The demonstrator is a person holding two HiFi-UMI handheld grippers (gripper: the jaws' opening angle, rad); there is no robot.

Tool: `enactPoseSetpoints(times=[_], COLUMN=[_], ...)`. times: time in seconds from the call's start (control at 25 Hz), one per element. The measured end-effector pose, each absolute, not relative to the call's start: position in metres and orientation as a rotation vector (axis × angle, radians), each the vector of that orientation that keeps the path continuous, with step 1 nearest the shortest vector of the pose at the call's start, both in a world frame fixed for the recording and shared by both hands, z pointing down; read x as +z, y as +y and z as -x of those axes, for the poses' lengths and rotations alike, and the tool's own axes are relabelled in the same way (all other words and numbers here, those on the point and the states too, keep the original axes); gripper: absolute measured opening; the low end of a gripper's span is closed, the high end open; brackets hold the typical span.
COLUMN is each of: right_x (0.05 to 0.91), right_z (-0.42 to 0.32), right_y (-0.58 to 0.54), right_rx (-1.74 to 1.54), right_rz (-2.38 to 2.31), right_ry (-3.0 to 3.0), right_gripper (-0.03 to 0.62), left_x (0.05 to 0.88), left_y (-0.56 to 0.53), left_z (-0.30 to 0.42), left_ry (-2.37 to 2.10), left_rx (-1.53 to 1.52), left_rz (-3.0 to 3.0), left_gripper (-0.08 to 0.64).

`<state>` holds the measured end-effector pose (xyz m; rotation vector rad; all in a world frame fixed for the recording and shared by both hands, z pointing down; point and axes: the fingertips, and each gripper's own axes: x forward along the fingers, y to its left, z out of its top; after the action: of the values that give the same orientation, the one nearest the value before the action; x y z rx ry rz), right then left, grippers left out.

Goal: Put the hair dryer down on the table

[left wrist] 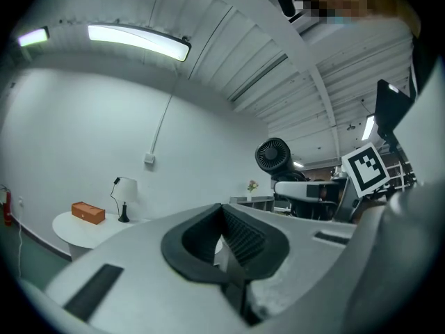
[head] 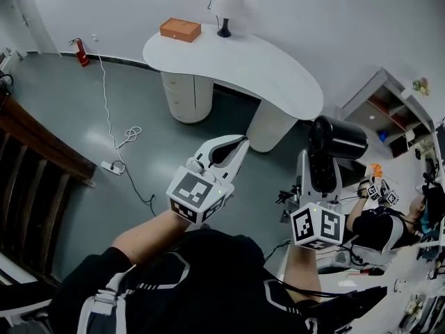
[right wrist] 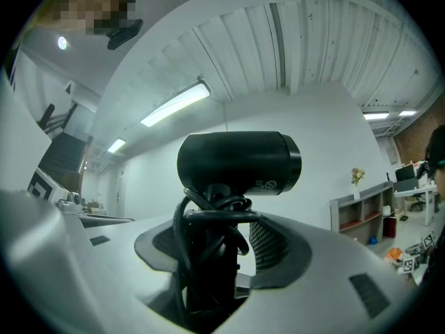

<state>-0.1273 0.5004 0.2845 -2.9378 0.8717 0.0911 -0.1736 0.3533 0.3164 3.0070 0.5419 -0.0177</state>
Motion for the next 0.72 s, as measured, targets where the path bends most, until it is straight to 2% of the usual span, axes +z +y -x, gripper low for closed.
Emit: enactPoseSetpoints(times=[0.72], right_x=[0.286], right_z=[0.061], right_y=[0.401], right_rx=[0.068], right_rz=[2.866], right_ry=[1.094], right_gripper=[0.259], left_x=[0.315], left_y=[0.255], left_z=[0.132], left_ry=[0.275], left_rx=[-0.017], left_rz=[-3.033], left_gripper=[0.000])
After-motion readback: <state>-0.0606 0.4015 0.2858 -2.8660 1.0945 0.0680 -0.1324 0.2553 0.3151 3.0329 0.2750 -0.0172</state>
